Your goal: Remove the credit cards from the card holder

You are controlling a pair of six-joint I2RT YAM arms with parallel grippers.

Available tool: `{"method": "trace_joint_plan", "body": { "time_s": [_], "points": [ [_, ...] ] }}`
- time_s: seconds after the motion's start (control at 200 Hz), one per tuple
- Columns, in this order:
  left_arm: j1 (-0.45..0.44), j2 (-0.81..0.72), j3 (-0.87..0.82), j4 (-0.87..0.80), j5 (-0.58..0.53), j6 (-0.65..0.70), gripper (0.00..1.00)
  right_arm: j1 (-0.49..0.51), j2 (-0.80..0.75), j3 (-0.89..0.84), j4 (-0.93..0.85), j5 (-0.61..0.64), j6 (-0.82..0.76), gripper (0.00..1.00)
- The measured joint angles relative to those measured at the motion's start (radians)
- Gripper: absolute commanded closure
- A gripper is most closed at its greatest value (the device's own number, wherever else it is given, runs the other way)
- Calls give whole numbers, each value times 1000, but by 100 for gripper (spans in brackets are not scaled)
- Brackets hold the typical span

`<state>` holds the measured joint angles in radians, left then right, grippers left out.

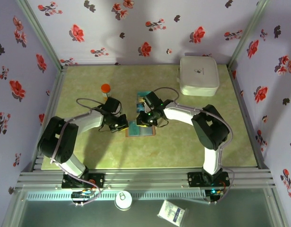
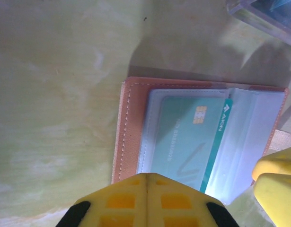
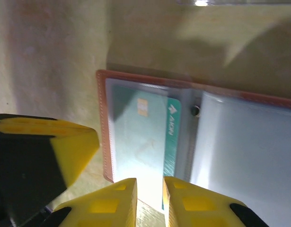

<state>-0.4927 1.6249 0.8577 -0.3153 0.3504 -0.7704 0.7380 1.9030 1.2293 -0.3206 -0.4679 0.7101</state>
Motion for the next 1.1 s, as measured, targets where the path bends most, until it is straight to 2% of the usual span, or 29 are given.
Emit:
{"method": "trace_joint_plan", "body": {
  "time_s": [0.305,0.5,0.82,1.1],
  "points": [
    [0,32,0,8,0,4,100,9,67,14,18,-23,8,76],
    [0,36,0,8,0,11,100,9,84,18,25,-32,8,80],
    [2,40,0,9,0,15,100,10,89,21,29,-34,8,81],
    [2,43,-3,18,0,19,100,18,89,43,-21,16,-3,80]
  ]
}}
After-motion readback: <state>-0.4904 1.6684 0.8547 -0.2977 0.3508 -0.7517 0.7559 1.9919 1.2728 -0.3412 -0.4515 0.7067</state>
